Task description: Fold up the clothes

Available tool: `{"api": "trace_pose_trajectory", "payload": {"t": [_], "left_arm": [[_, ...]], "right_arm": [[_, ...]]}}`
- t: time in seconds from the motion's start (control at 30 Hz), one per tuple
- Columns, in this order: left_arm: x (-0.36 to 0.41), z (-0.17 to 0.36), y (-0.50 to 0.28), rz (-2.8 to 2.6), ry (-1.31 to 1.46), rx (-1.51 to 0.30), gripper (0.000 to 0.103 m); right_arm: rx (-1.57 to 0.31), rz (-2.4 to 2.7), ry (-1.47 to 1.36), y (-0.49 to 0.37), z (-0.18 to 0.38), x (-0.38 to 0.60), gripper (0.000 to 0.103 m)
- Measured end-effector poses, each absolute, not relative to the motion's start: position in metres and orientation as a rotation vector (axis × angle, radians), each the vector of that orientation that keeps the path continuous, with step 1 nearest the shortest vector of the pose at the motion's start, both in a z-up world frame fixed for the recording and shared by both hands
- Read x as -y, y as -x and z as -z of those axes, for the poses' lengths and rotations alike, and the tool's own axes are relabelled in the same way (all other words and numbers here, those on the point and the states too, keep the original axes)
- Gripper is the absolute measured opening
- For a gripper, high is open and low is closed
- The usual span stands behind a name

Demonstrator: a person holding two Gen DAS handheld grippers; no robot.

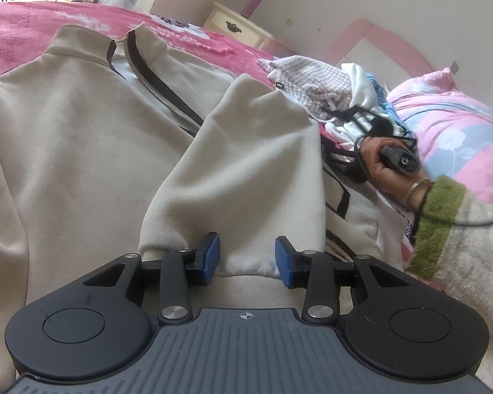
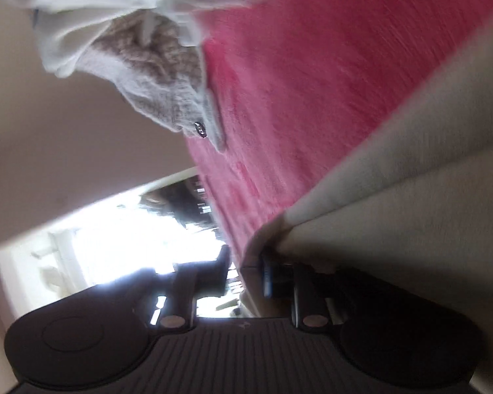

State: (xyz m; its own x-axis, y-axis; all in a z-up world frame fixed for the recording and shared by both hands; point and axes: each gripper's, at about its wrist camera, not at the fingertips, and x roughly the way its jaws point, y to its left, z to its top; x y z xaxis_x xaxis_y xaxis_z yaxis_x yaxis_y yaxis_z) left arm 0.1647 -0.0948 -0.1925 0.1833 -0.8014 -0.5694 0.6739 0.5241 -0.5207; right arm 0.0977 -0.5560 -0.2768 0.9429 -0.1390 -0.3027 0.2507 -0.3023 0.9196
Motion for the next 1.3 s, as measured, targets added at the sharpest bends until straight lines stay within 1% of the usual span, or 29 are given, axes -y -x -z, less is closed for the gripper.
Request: {"api": "trace_pose_trajectory", "payload": {"t": [0.03, 0.13, 0.27, 0.37, 0.43, 0.5, 0.6, 0.7, 0.73, 0.77, 0.8, 0.83, 0.93, 1.07, 1.3], "left_arm": [[0.095, 0.192, -0.165, 1.047, 0.167, -0.912, 0.039], [0.097, 0.192, -0.163, 1.049, 0.16, -0.907, 0.042], [0.098, 0.19, -0.162, 1.05, 0.154, -0.905, 0.044], [0.098, 0.191, -0.162, 1.054, 0.16, -0.906, 0.045], [0.097, 0.192, -0.163, 1.057, 0.161, -0.906, 0.045], [0.097, 0.193, -0.164, 1.062, 0.163, -0.907, 0.045], [0.097, 0.195, -0.166, 1.071, 0.175, -0.912, 0.045], [0.097, 0.197, -0.168, 1.08, 0.185, -0.916, 0.045], [0.097, 0.198, -0.169, 1.083, 0.188, -0.918, 0.045], [0.098, 0.199, -0.17, 1.086, 0.19, -0.919, 0.045], [0.097, 0.199, -0.17, 1.088, 0.191, -0.921, 0.045], [0.097, 0.199, -0.17, 1.091, 0.192, -0.923, 0.045], [0.099, 0.2, -0.171, 1.1, 0.186, -0.926, 0.045], [0.098, 0.2, -0.17, 1.105, 0.181, -0.918, 0.044], [0.098, 0.2, -0.168, 1.114, 0.174, -0.904, 0.044]], "right_arm": [[-0.12, 0.419, -1.773, -0.095, 0.265, 0.559, 0.053], [-0.182, 0.574, -1.608, -0.077, 0.233, 0.562, 0.062], [-0.377, 0.537, -1.224, -0.103, 0.182, 0.565, 0.062], [-0.566, 0.354, -0.906, -0.168, 0.15, 0.544, 0.062], [-0.655, 0.269, -0.733, -0.212, 0.138, 0.527, 0.061], [-0.729, 0.22, -0.612, -0.253, 0.138, 0.518, 0.06], [-0.857, 0.196, -0.553, -0.299, 0.156, 0.523, 0.059], [-0.951, 0.173, -0.621, -0.323, 0.178, 0.534, 0.06], [-0.985, 0.145, -0.666, -0.329, 0.185, 0.537, 0.056], [-1.013, 0.12, -0.699, -0.333, 0.191, 0.537, 0.051], [-1.024, 0.101, -0.705, -0.336, 0.193, 0.536, 0.031], [-1.013, 0.077, -0.691, -0.338, 0.193, 0.533, 0.008], [-0.905, -0.02, -0.592, -0.342, 0.179, 0.521, 0.007], [-0.771, -0.012, -0.61, -0.335, 0.183, 0.526, 0.007], [-0.683, 0.062, -0.709, -0.331, 0.197, 0.534, 0.008]]}}
